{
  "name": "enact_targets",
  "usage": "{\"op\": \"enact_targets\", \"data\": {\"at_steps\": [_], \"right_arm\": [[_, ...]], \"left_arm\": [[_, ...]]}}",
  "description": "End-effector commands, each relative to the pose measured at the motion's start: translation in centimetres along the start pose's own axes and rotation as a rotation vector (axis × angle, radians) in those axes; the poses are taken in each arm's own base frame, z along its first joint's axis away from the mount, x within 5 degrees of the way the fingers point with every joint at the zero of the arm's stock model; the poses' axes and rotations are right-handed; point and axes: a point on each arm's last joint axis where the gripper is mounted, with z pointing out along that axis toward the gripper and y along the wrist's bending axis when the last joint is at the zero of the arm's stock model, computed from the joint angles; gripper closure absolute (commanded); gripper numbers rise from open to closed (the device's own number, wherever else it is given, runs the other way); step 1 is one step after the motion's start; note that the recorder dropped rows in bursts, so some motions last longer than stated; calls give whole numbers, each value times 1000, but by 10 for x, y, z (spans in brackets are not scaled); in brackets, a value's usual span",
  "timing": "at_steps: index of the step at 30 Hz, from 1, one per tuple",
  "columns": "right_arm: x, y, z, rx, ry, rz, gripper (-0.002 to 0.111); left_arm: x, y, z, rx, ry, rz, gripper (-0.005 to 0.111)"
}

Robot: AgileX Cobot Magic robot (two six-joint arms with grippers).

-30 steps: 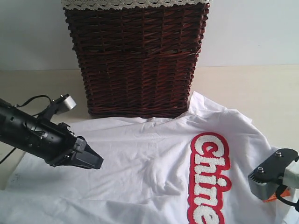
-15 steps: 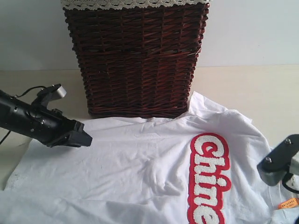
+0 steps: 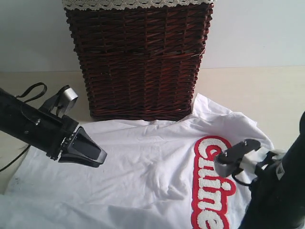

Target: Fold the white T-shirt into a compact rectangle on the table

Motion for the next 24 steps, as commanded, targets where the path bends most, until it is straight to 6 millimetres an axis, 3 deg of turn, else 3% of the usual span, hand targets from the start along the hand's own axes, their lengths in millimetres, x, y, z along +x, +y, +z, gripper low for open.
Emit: {"op": "enact_targets", "data": {"at_steps": [1, 8, 13, 16, 24], "right_arm": [[21, 0, 7, -32, 298, -88, 108], [40, 10, -15, -97, 362, -52, 108], [44, 11, -20, -95, 325, -59, 108], [44, 11, -20, -95, 325, -59, 108], [13, 5, -15, -18, -22, 39, 108]], "left_arm": [[9, 0, 1, -7, 79, -46, 87], [29, 2, 9, 18, 110, -114, 89], [35, 3, 12, 39, 101, -115, 89], [34, 11, 14, -39, 66, -104, 88], [23, 37, 9, -326, -74, -135, 77]]}}
